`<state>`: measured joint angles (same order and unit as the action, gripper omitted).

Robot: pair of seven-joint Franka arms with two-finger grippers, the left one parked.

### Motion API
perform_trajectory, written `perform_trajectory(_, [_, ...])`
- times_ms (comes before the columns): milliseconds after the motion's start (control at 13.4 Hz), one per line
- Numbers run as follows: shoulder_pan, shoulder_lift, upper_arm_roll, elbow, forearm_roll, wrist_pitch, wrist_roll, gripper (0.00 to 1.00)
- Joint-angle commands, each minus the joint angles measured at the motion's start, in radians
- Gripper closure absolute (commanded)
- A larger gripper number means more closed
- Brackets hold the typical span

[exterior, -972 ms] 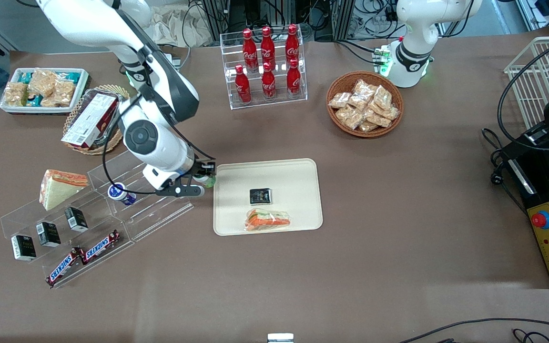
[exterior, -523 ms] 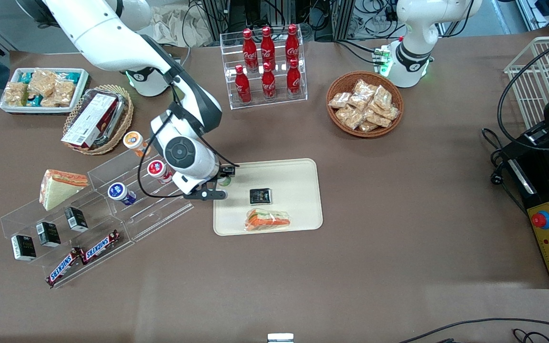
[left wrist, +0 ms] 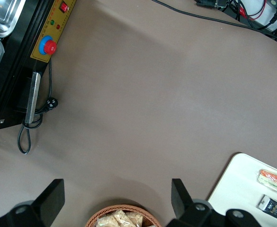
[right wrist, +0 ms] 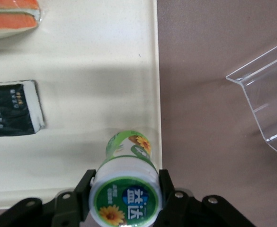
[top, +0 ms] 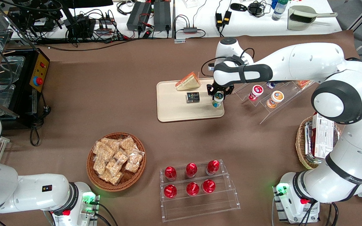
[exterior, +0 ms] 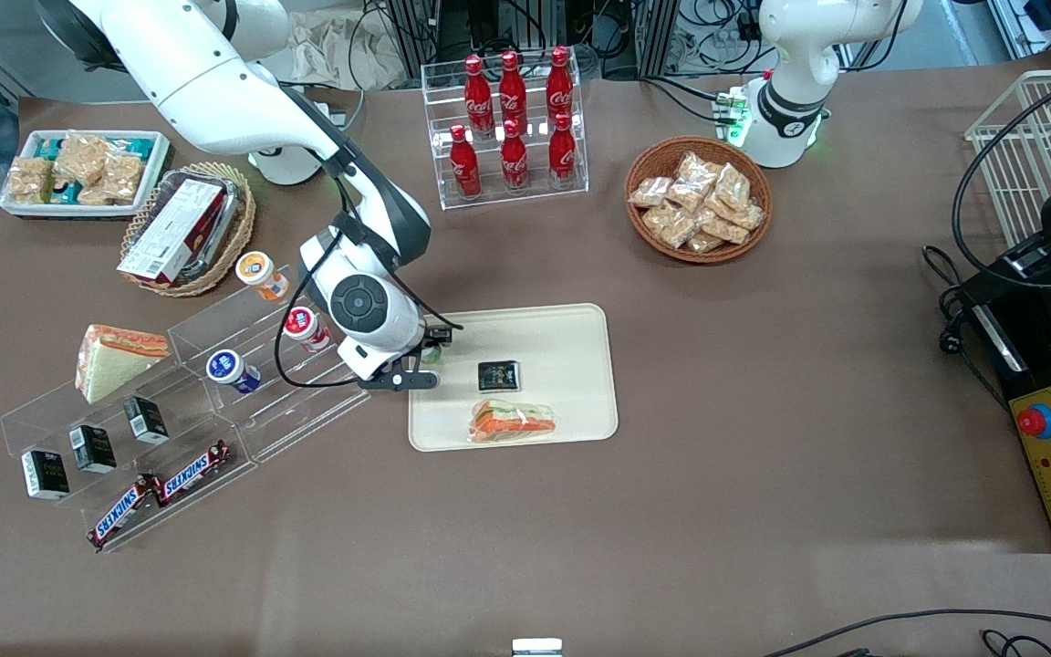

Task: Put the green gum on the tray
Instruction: 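Lower the green gum bottle onto the tray beside the black box, then open the right gripper and raise it away from the tray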

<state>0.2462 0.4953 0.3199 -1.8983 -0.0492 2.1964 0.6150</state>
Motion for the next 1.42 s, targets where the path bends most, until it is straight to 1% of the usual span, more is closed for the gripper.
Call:
perform_trajectory(0, [0.007, 0.042, -0.001, 0.033, -0.024, 0.037, 0.025, 0.51])
perform_trajectory(299, [0.007, 0.045, 0.001, 0.033, -0.023, 0.043, 0.037, 0.5])
perform_trajectory(374, [0.007, 0.045, 0.001, 0.033, -0.023, 0.043, 0.039, 0.34])
perform_trajectory(449, [0.007, 0.043, -0.001, 0.033, -0.026, 0.043, 0.034, 0.0])
perform_trajectory(673, [0.005, 0.032, 0.001, 0.033, -0.024, 0.039, 0.031, 0.0])
perform_trajectory(972, [-0.016, -0.082, -0.001, 0.034, -0.026, 0.019, -0.012, 0.0])
perform_trajectory(1121, [-0.047, -0.168, -0.001, 0.097, -0.018, -0.108, -0.099, 0.0])
perform_trajectory(1346, [-0.084, -0.199, -0.007, 0.311, -0.015, -0.425, -0.208, 0.0])
